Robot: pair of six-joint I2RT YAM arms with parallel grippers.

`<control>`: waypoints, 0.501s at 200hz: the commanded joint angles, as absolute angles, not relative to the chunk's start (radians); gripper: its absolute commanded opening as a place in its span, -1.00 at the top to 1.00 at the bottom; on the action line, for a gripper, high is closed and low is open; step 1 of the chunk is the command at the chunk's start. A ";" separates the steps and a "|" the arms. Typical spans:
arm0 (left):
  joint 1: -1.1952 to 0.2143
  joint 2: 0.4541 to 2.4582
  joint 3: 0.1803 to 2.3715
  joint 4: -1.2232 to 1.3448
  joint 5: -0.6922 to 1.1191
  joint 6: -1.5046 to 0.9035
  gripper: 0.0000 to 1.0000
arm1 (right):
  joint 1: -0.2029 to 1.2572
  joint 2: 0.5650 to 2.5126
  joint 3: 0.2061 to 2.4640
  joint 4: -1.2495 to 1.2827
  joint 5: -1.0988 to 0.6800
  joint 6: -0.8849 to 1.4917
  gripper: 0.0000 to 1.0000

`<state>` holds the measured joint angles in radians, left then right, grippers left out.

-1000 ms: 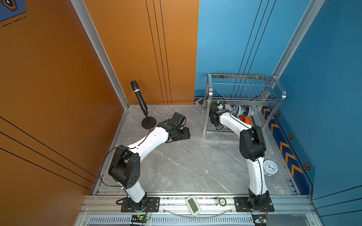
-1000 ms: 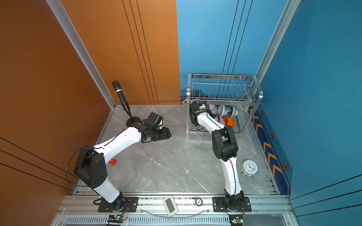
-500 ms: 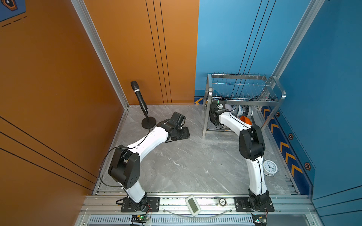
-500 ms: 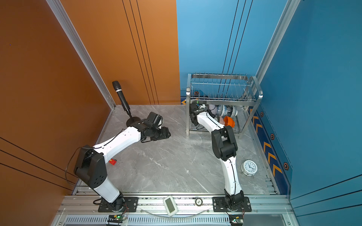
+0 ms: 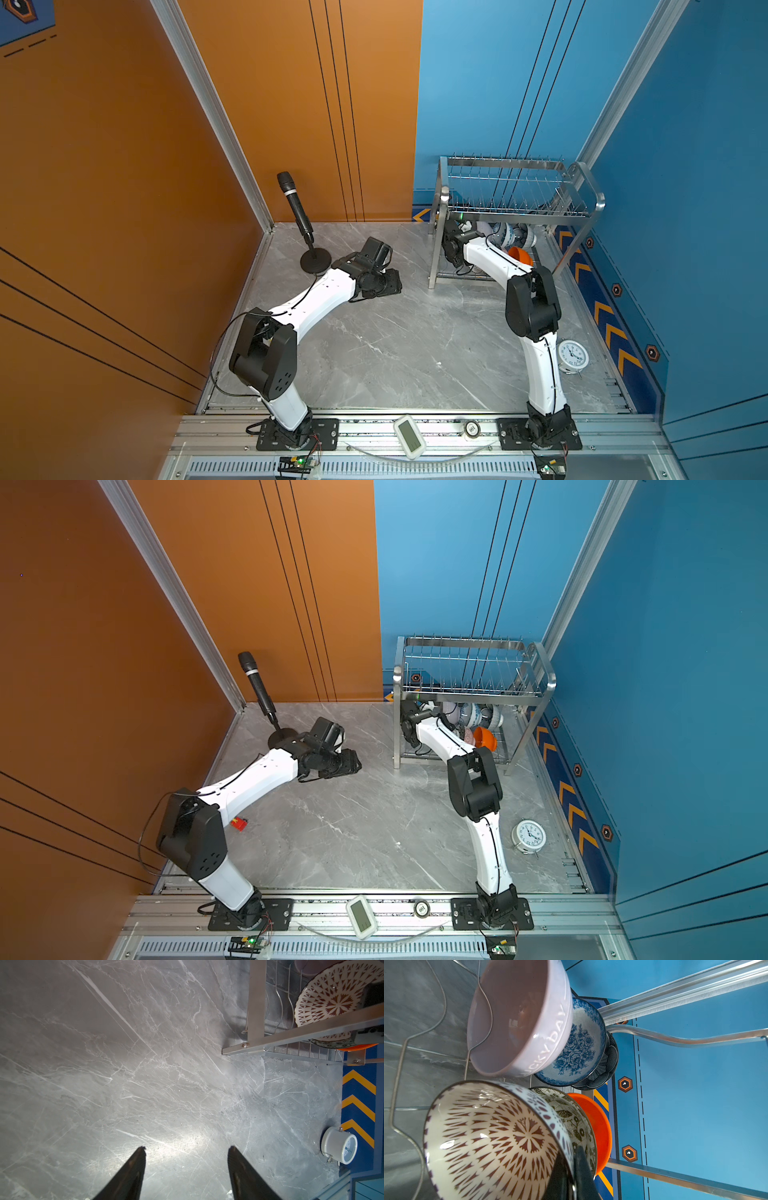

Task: Load bowls into a dish rack
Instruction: Place the bowl in the dish rack.

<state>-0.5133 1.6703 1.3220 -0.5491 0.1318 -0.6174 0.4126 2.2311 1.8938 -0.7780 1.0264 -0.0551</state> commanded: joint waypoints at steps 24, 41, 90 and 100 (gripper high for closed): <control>-0.500 1.672 1.312 -0.572 0.146 -0.595 -0.29 | 0.474 2.253 1.921 -0.820 1.042 -0.017 0.84; -0.498 1.671 1.311 -0.572 0.148 -0.594 -0.28 | 0.474 2.252 1.921 -0.821 1.044 -0.015 0.78; -0.493 1.666 1.309 -0.572 0.151 -0.592 -0.28 | 0.477 2.250 1.925 -0.825 1.044 -0.012 0.77; -0.491 1.663 1.308 -0.572 0.151 -0.590 -0.29 | 0.479 2.251 1.926 -0.824 1.045 -0.012 0.77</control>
<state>-0.5018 1.6703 1.3216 -0.5491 0.1345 -0.6132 0.4141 2.2333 1.8973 -0.7853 1.0264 -0.0425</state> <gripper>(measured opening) 0.642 0.116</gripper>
